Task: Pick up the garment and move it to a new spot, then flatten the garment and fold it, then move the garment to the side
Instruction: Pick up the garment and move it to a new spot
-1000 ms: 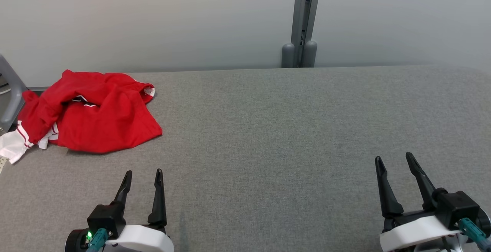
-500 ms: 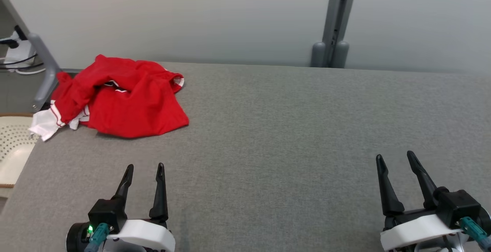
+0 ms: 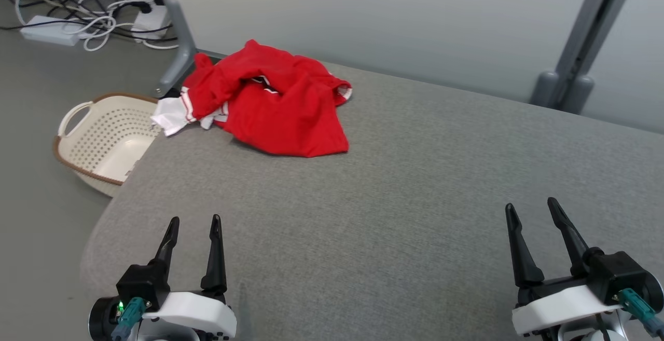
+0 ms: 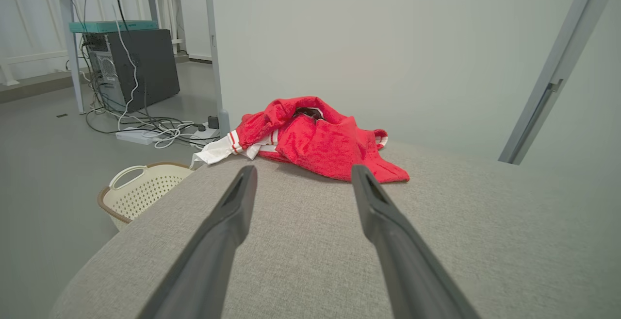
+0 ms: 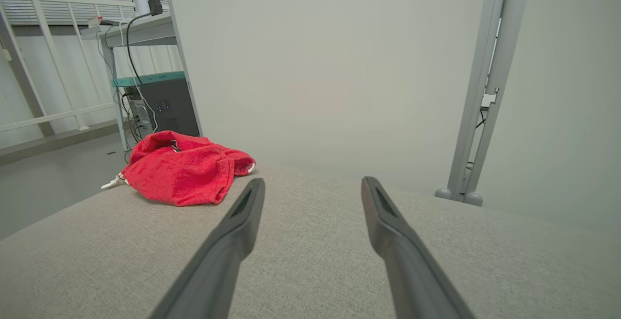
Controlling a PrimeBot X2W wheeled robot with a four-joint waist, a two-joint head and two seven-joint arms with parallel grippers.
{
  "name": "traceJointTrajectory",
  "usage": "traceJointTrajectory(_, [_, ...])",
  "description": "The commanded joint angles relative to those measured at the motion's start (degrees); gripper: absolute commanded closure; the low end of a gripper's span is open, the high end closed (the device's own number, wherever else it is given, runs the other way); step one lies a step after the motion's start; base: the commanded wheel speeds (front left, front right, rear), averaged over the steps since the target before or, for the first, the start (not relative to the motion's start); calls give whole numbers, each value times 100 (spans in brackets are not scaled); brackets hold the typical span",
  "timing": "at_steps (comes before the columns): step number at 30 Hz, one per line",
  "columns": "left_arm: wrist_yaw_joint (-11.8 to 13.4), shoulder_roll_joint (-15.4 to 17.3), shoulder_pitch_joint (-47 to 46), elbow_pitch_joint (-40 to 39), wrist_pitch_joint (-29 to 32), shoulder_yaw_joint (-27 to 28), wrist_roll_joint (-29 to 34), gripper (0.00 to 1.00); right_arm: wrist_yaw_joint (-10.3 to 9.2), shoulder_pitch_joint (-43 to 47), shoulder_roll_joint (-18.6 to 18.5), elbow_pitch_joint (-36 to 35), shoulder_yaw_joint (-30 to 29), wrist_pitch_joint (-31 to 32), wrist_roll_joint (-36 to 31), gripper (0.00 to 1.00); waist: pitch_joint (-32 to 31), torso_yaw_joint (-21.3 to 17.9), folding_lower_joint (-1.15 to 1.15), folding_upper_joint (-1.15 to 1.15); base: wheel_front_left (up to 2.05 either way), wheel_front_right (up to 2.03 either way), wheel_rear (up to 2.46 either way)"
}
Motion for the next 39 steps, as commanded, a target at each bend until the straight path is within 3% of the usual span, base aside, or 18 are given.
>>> traceJointTrajectory(1, [23, 21, -12, -13, -12, -1, -45, 0, 11, -41, -37, -12, 1, -29, -21, 0, 27, 358, 0, 0, 0, 0, 0])
traceJointTrajectory(8, [9, 20, 38, 10, -12, -39, -102, 0, 11, -94, -37, 29, 51, -28, -40, 0, 38, 717, 0, 0, 0, 0, 0])
traceJointTrajectory(16, [14, 20, 54, -1, -12, -13, -53, 0, 11, -109, -38, 64, 69, -28, -65, 0, 123, 678, 0, 0, 0, 0, 0])
traceJointTrajectory(28, [-224, 147, -763, 240, -12, 139, 325, 0, 11, -378, -38, 26, 113, -29, -253, 0, 676, -45, 0, 0, 0, 0, 0])
traceJointTrajectory(39, [-749, 559, -2582, 1567, 250, 66, 286, 0, 11, -759, -36, -72, 220, -28, -311, 0, 1351, -888, 0, 0, 0, 0, 0])
